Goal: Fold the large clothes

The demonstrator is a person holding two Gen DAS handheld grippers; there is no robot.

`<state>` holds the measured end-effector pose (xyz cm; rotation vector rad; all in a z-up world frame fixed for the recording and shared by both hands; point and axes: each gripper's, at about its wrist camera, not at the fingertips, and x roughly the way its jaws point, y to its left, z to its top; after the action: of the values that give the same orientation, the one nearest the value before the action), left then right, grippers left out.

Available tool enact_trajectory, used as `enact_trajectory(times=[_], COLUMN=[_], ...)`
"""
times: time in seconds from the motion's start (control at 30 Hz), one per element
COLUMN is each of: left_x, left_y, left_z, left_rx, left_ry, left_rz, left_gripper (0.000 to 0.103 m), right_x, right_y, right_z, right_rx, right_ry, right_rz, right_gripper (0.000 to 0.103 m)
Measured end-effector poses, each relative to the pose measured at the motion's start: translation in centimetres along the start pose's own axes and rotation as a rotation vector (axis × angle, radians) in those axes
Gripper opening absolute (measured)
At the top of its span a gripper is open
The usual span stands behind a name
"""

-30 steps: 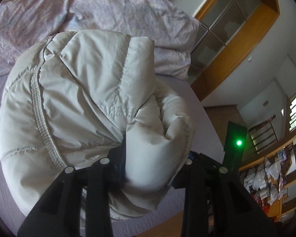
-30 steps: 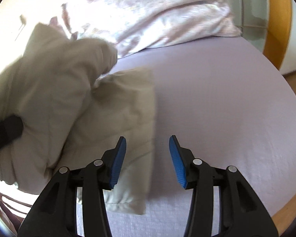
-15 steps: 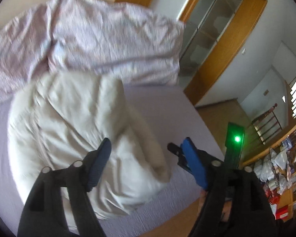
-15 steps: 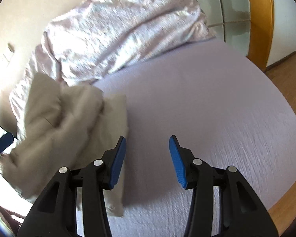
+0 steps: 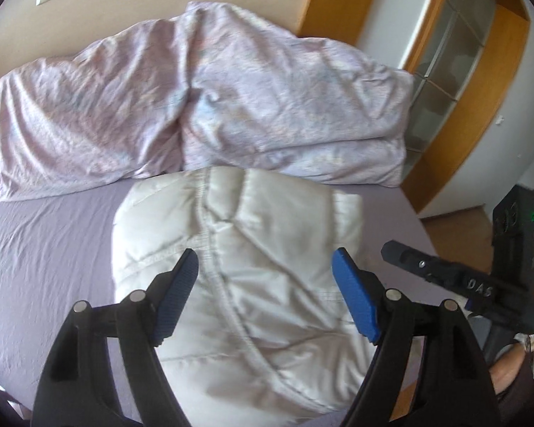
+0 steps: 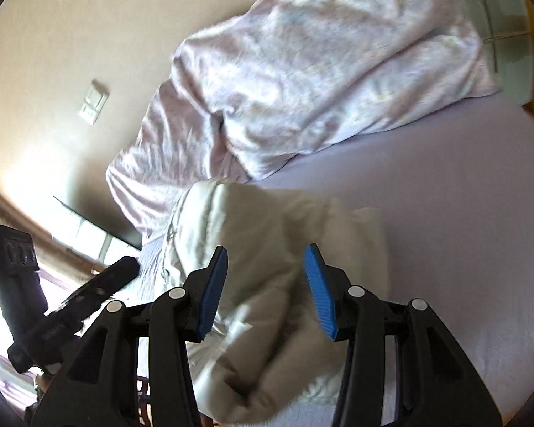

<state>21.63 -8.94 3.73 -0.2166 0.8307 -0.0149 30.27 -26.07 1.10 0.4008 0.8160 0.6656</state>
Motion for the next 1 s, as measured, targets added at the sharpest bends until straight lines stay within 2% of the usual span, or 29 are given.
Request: enact_trajectory(times=[0.2, 0.23, 0.27, 0.37, 0.43, 0.73, 0.83, 0.9, 1.0], left_x=[1.0, 1.1, 1.2, 1.6, 1.8, 3.5, 4.1, 4.5, 5.5], left_y=[1.8, 2.0, 2.2, 2.4, 2.5, 3.1, 3.3, 3.4, 3.8], left_z=[-0.5, -0.5, -0.6, -0.5, -0.5, -0.6, -0.6, -0.7, -0.9], left_rx=[-0.026, -0.027, -0.029, -0.027, -0.021, -0.006, -0.004, -0.002, -0.012], left_ry=[0.027, 0.030, 0.034, 0.039, 0.042, 0.072, 0.084, 0.090, 0.103], left_rz=[0.045, 0.049, 0.055, 0.065, 0.073, 0.104, 0.110, 0.110, 0.105], left_gripper=[0.077, 0.077, 0.077, 0.077, 0.077, 0.078, 0.077, 0.078, 0.078], right_x=[2.8, 3.0, 3.1, 3.0, 3.3, 4.1, 4.9, 5.2, 4.0], right_y=[1.4, 1.4, 1.3, 0.6, -0.2, -5.1, -7.7, -9.6, -10.0], right_z=[0.2, 0.0, -0.2, -0.6, -0.8, -2.3, -3.0, -4.0, -4.1], right_rx=[-0.016, -0.018, -0.021, -0.019, 0.004, 0.091, 0.152, 0.226, 0.244], right_ry=[0.062, 0.062, 0.061, 0.041, 0.035, 0.051, 0.092, 0.116, 0.070], right_rz=[-0.019, -0.019, -0.016, -0.049, -0.075, -0.213, -0.268, -0.218, -0.160], right_gripper=[0.047, 0.042, 0.024, 0.012, 0.008, 0.002, 0.000, 0.000, 0.000])
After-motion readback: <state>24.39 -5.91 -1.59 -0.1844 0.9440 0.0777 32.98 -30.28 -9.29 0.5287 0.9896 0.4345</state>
